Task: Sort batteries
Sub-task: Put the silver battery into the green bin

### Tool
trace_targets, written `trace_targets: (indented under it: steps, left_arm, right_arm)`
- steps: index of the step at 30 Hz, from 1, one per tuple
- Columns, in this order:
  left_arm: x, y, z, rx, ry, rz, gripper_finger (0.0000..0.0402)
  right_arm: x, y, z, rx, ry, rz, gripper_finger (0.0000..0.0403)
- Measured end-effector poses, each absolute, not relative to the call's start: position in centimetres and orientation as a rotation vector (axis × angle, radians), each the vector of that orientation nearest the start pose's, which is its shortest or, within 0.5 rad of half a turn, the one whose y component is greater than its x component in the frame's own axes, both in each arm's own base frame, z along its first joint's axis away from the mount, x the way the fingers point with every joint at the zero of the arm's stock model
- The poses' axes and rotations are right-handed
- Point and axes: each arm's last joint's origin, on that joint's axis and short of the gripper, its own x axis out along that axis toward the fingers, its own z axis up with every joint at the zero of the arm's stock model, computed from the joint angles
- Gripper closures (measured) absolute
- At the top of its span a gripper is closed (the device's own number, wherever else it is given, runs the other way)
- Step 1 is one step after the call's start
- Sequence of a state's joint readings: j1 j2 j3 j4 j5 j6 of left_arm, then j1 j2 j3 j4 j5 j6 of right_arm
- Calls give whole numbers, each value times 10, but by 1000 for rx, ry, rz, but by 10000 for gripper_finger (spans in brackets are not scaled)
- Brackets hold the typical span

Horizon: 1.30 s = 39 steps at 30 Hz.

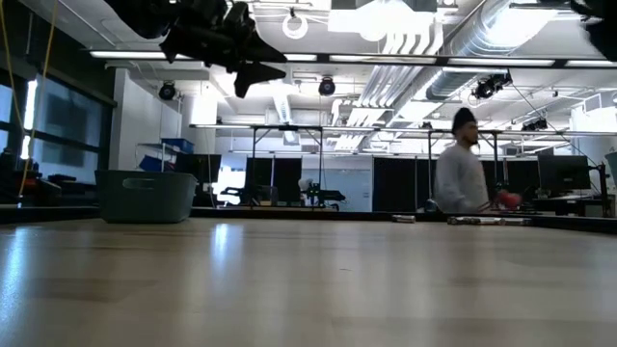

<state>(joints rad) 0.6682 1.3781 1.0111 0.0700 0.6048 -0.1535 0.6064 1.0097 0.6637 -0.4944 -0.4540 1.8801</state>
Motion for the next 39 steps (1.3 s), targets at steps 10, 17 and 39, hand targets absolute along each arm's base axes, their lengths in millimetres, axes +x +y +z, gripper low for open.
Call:
trace_targets:
  steps: [10,17,39]
  left_arm:
    - [252,178,309,-299,190,78,236]
    - [252,178,309,-325,189,80,236]
    - [252,180,309,-549,167,166,236]
  right_arm:
    - [196,26,264,1256,355,-768,265]
    - [188,-89,265,960,548,-827,262]
    - [195,-300,182,383,1757,-613,156]
